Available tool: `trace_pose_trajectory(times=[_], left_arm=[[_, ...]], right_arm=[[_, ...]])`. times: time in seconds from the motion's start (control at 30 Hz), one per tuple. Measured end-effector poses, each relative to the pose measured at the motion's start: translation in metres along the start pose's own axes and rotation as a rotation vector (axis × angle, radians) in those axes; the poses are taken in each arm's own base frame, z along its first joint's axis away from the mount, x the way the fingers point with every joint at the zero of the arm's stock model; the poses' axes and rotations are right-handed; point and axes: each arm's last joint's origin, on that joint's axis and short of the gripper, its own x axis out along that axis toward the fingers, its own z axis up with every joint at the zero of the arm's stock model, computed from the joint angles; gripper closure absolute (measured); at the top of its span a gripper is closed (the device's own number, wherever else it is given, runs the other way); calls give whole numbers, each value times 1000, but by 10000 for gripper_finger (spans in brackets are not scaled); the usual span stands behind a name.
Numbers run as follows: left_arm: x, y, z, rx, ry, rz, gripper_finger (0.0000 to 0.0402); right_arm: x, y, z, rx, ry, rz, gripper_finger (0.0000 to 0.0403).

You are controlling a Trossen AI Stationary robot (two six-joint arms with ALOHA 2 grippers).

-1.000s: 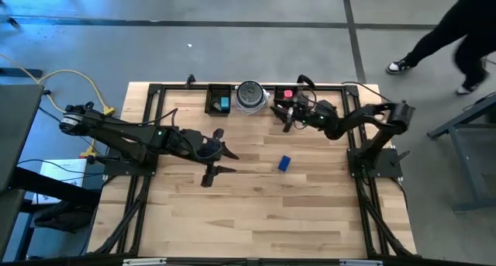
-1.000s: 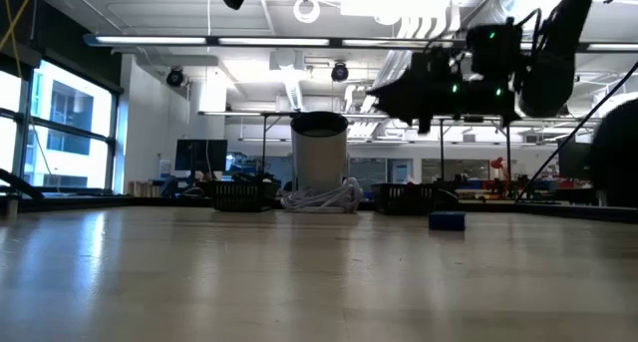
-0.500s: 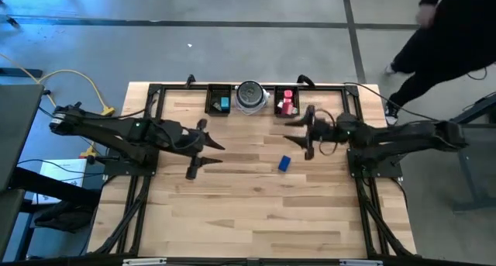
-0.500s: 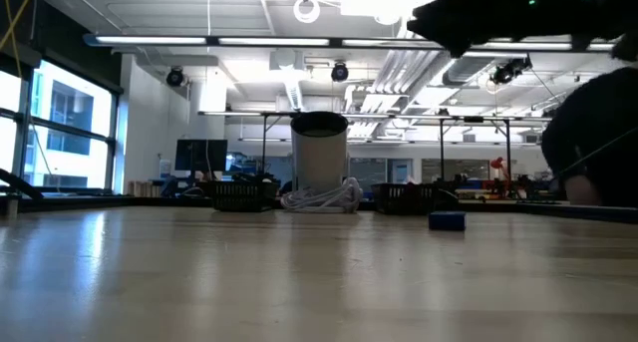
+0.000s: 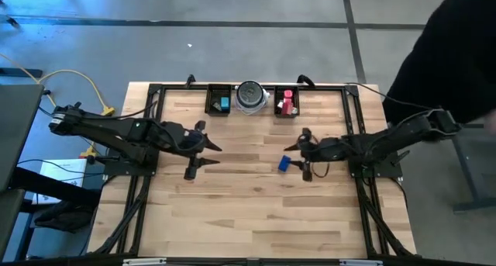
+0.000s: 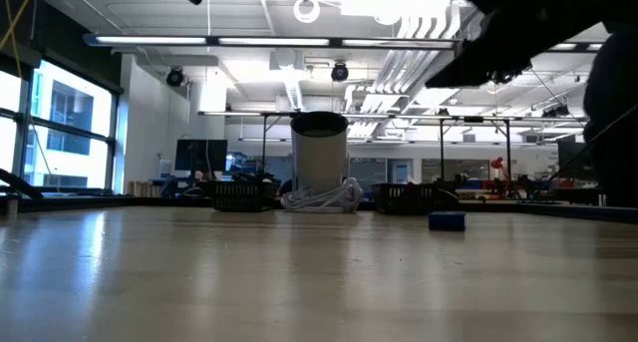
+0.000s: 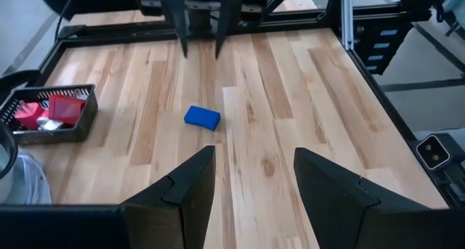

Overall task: Pick & Place Office items
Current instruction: Put the blue timer into the left black basket

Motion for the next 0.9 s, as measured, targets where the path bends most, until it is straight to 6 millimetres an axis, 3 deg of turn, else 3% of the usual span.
trace_pose_trajectory(times=[0.27, 0.47, 0.77, 0.9], left_arm=[[6, 0, -12, -33, 38, 0, 221], [11, 0, -24, -62, 77, 3, 221], [15, -3, -31, -54, 82, -49, 221], [15, -3, -31, -53, 82, -53, 221]], right_arm=[[31, 10, 7, -30, 319, 91, 223], [52, 6, 5, -1, 528, 93, 223], [73, -21, 1, 229, 627, 157, 222], [76, -37, 8, 312, 581, 151, 208]])
